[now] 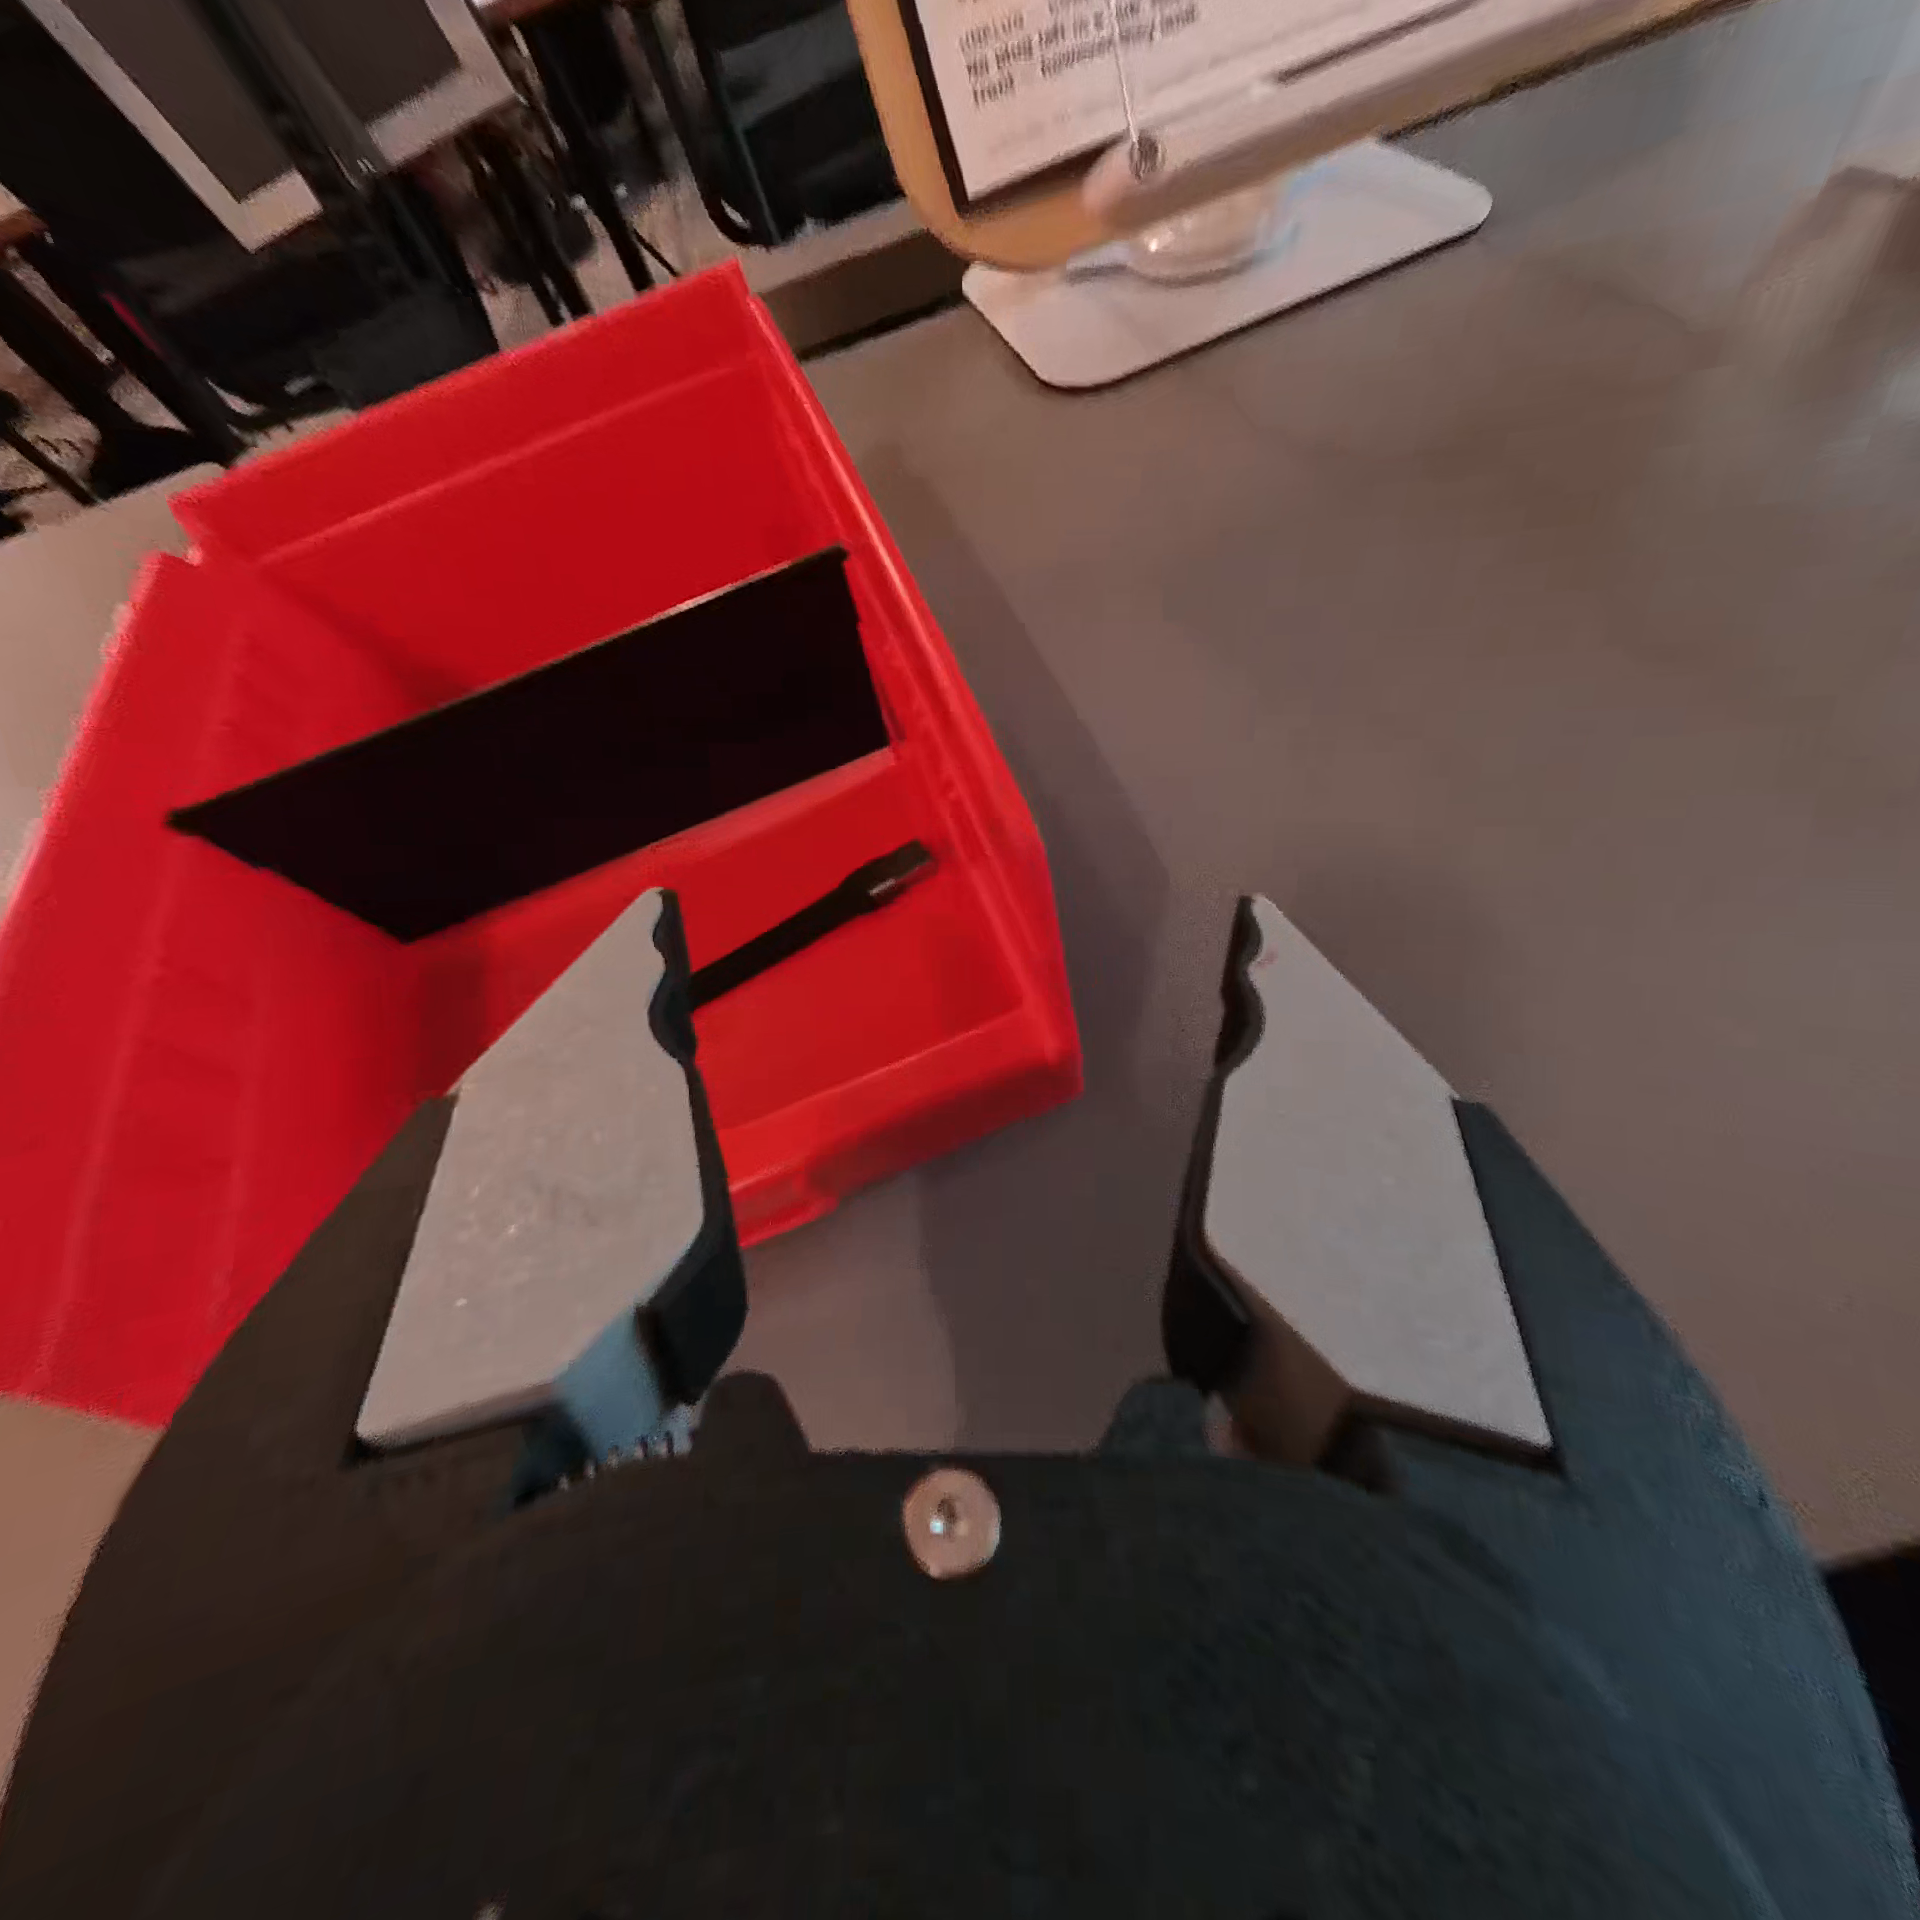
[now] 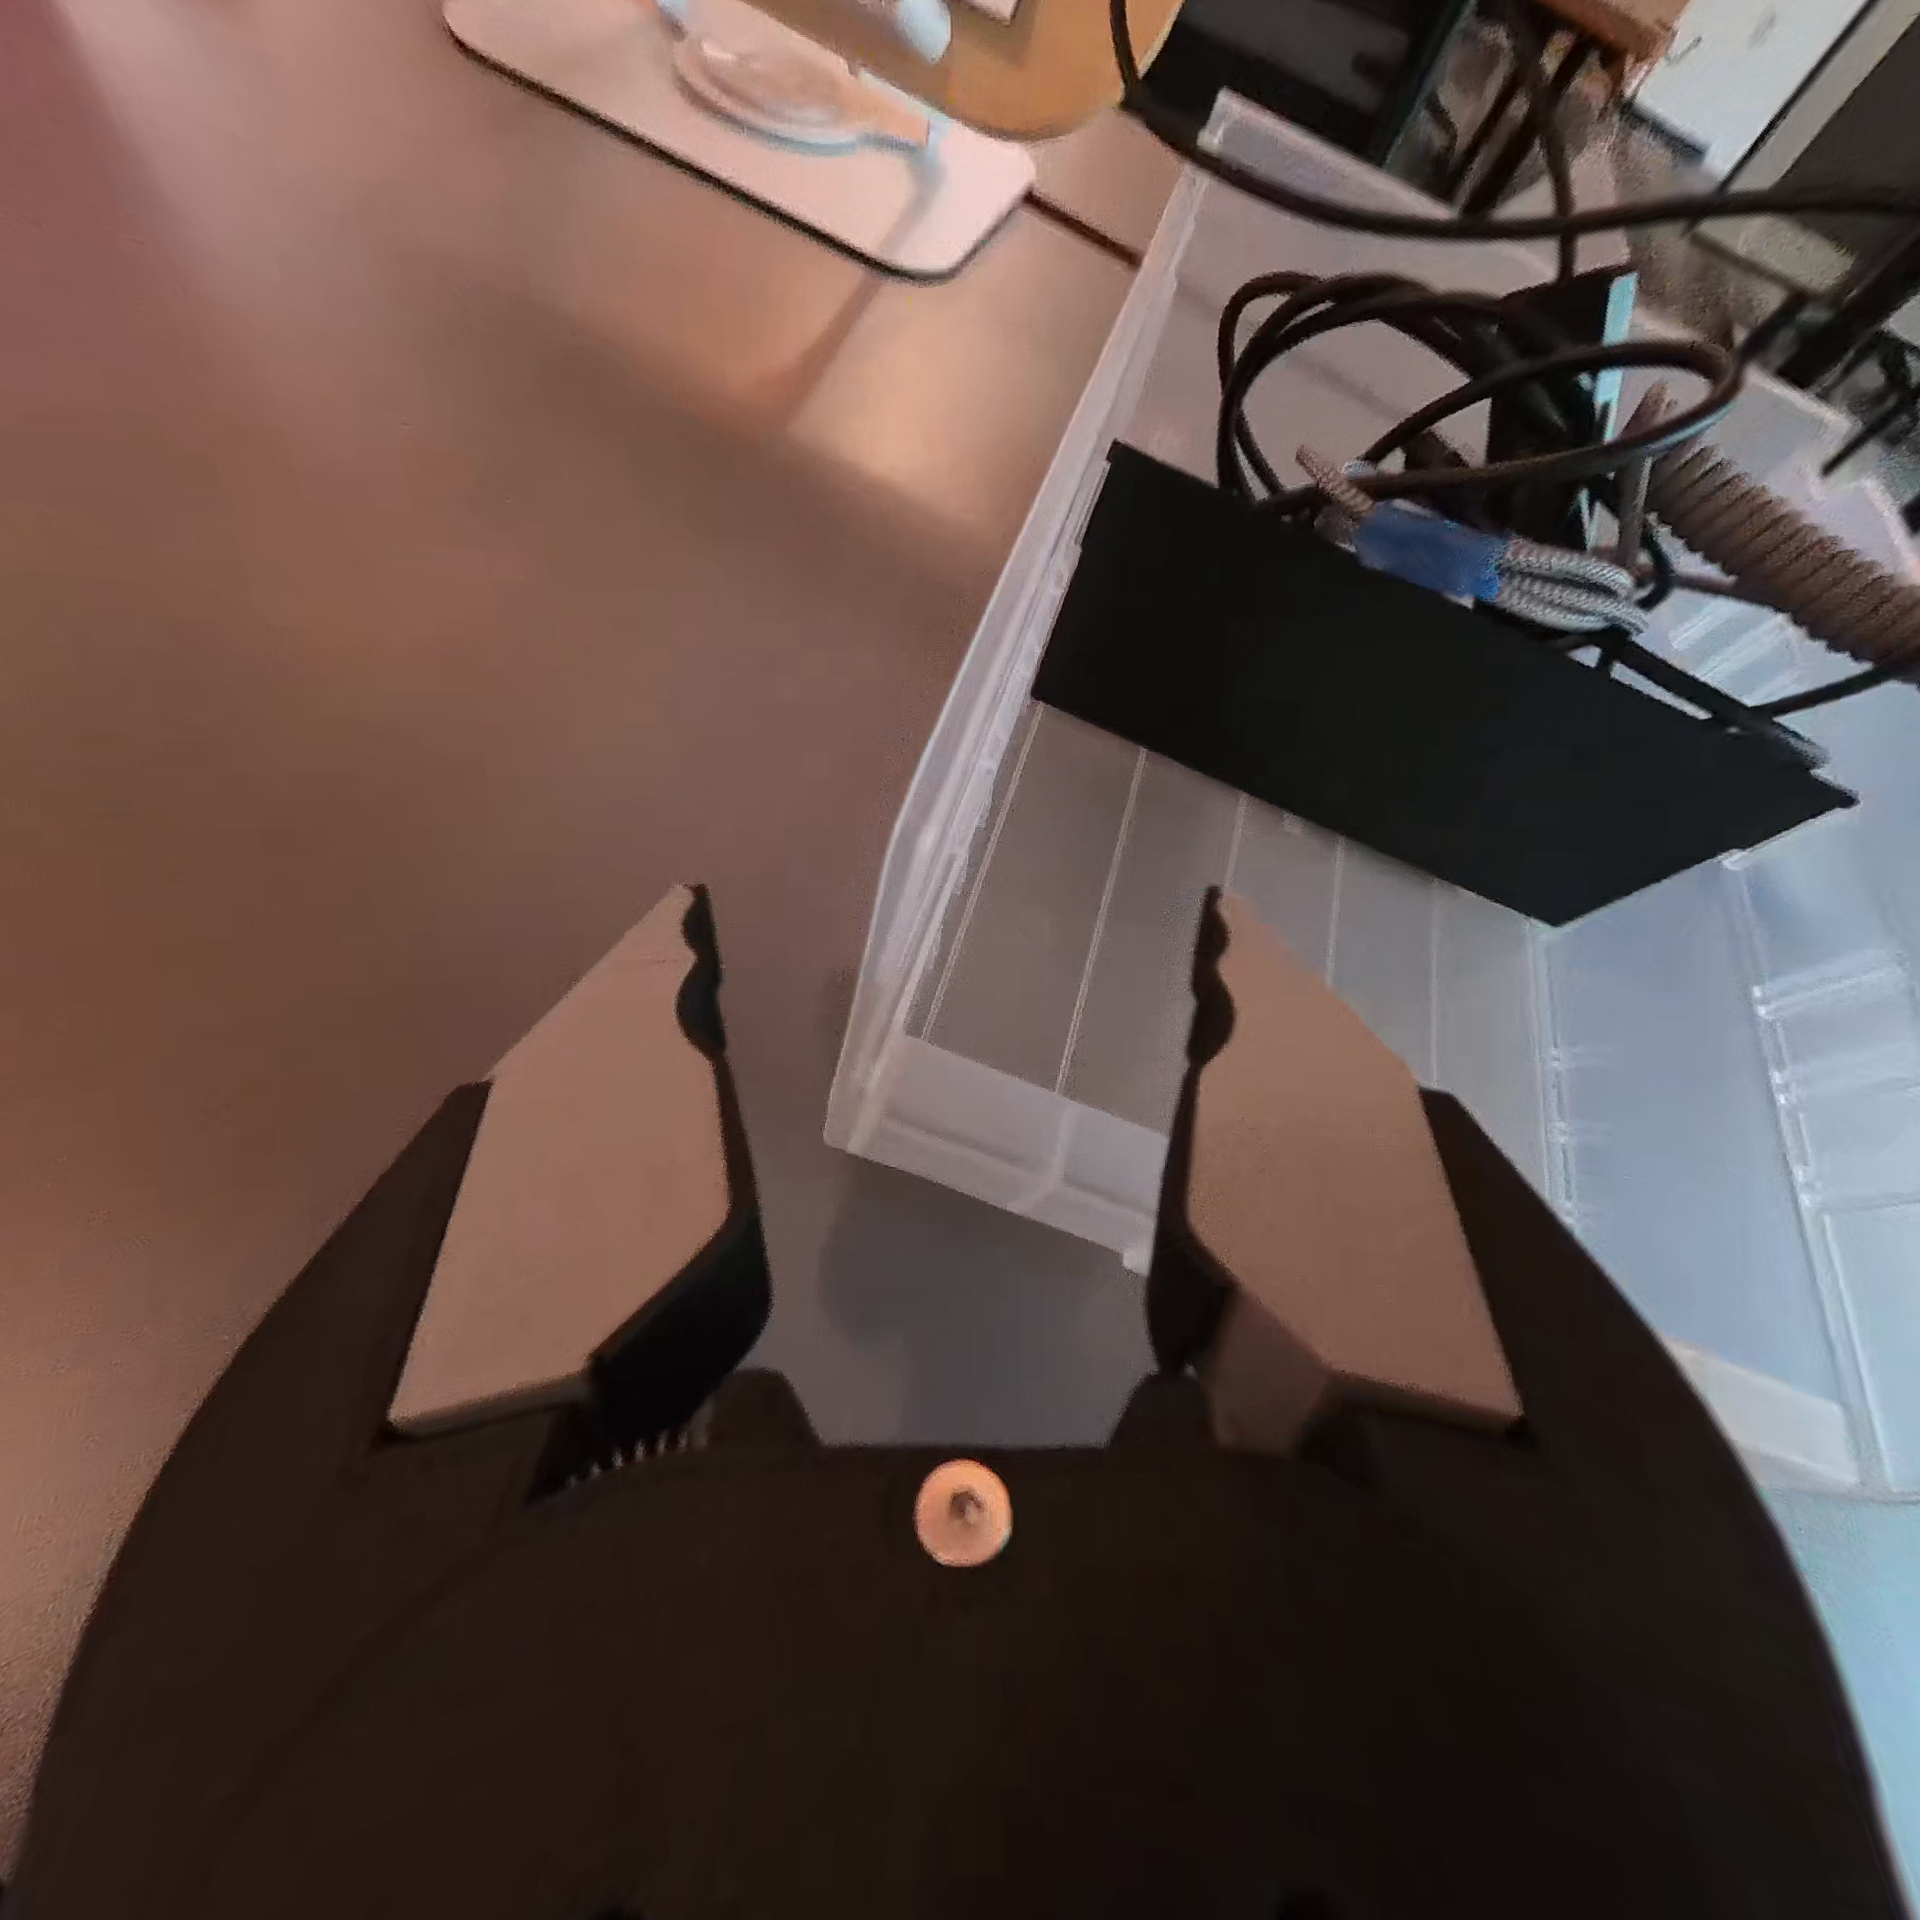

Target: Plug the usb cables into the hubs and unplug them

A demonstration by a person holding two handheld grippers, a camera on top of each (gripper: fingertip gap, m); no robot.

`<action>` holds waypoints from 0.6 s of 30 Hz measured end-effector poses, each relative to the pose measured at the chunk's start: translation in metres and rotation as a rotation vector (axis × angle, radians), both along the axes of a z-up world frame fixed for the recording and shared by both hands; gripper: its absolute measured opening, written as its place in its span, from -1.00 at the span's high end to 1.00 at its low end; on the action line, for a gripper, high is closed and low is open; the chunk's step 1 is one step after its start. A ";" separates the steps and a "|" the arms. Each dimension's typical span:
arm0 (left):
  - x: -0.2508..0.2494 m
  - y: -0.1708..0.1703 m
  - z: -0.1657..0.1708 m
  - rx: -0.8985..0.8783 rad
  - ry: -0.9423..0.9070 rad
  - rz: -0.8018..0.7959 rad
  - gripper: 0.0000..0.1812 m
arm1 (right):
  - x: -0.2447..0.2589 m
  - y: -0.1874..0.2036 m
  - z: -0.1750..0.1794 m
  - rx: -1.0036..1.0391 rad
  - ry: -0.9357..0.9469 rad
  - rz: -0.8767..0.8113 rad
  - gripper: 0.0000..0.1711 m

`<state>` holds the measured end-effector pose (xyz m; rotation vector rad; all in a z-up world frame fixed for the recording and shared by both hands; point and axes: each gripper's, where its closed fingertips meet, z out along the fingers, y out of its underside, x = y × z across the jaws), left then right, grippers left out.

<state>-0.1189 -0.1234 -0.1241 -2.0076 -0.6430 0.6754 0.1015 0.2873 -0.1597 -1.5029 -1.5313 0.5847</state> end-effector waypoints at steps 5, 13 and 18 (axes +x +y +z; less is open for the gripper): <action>-0.020 0.022 -0.028 -0.197 0.084 -0.048 0.35 | 0.007 0.005 -0.009 0.115 -0.142 -0.056 0.96; -0.042 -0.014 0.030 -0.029 0.141 0.011 0.95 | 0.007 -0.086 -0.011 0.137 -0.238 0.050 0.84; -0.037 -0.030 0.081 0.048 0.268 0.033 0.95 | -0.012 -0.171 -0.011 0.182 -0.277 0.158 0.79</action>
